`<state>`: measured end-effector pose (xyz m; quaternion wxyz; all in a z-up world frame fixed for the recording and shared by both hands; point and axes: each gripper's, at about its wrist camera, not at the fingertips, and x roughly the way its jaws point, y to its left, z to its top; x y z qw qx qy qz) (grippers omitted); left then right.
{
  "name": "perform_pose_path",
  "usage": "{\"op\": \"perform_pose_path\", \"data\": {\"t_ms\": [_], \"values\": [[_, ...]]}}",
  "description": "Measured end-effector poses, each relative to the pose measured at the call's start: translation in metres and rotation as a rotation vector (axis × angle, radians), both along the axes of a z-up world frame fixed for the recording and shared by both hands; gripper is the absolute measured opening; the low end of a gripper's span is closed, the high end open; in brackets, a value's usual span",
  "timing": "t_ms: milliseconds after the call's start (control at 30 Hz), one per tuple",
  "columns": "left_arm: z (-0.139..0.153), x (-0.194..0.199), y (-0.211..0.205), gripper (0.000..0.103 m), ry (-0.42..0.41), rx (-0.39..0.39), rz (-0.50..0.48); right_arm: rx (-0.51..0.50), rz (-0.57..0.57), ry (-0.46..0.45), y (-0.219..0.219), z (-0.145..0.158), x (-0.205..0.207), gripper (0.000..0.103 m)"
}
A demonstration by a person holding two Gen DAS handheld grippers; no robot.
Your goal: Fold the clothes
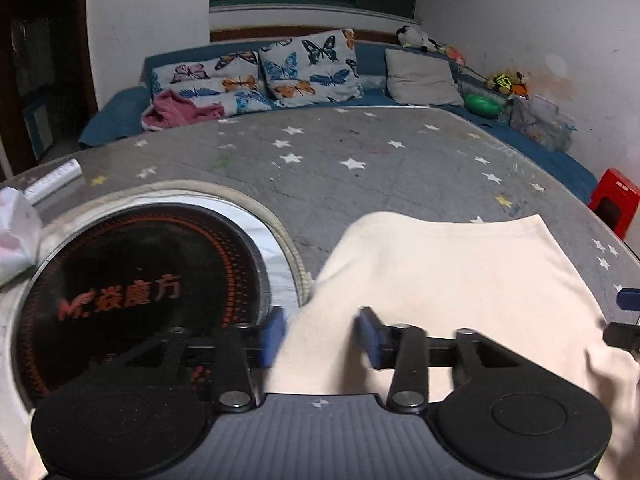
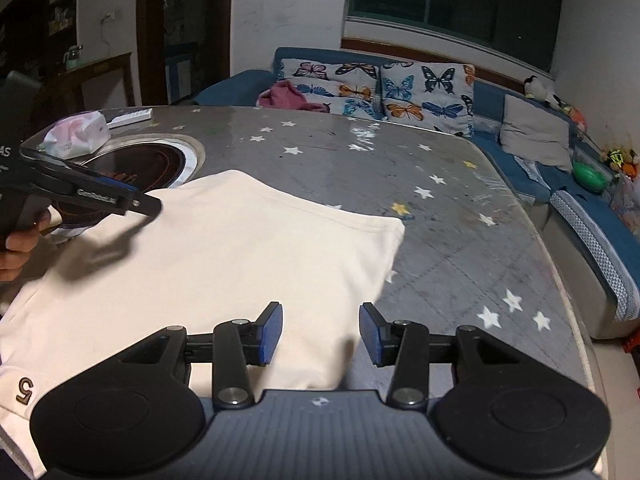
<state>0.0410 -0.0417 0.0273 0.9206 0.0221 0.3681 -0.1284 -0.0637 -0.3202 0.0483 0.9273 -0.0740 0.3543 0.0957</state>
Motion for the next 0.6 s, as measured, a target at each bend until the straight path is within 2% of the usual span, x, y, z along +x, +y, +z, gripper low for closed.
{"op": "perform_pose_path", "data": {"t_ms": [67,100,333,400,500,533,600], "values": [[0.002,-0.002,0.0,0.013,-0.02,-0.015,0.003,0.001,0.008,0.008,0.003,-0.003,0.004,0.043],[0.004,-0.005,0.0,0.012,-0.03,-0.029,0.003,0.001,0.011,0.012,0.004,-0.005,0.006,0.043],[0.016,-0.061,-0.031,0.012,-0.098,-0.05,-0.257,0.005,-0.001,0.055,0.003,-0.019,0.01,0.043],[0.019,-0.077,-0.04,0.018,-0.117,-0.056,-0.332,0.01,-0.005,0.058,0.002,-0.02,0.01,0.043],[0.015,-0.09,-0.045,0.021,-0.103,-0.045,-0.414,0.011,-0.009,0.057,0.001,-0.019,0.009,0.043],[0.015,-0.091,-0.043,0.022,-0.112,-0.042,-0.4,0.011,-0.01,0.057,0.001,-0.018,0.009,0.043],[0.018,-0.089,-0.039,0.037,-0.128,-0.042,-0.357,0.012,-0.015,0.057,-0.001,-0.018,0.008,0.043]]}}
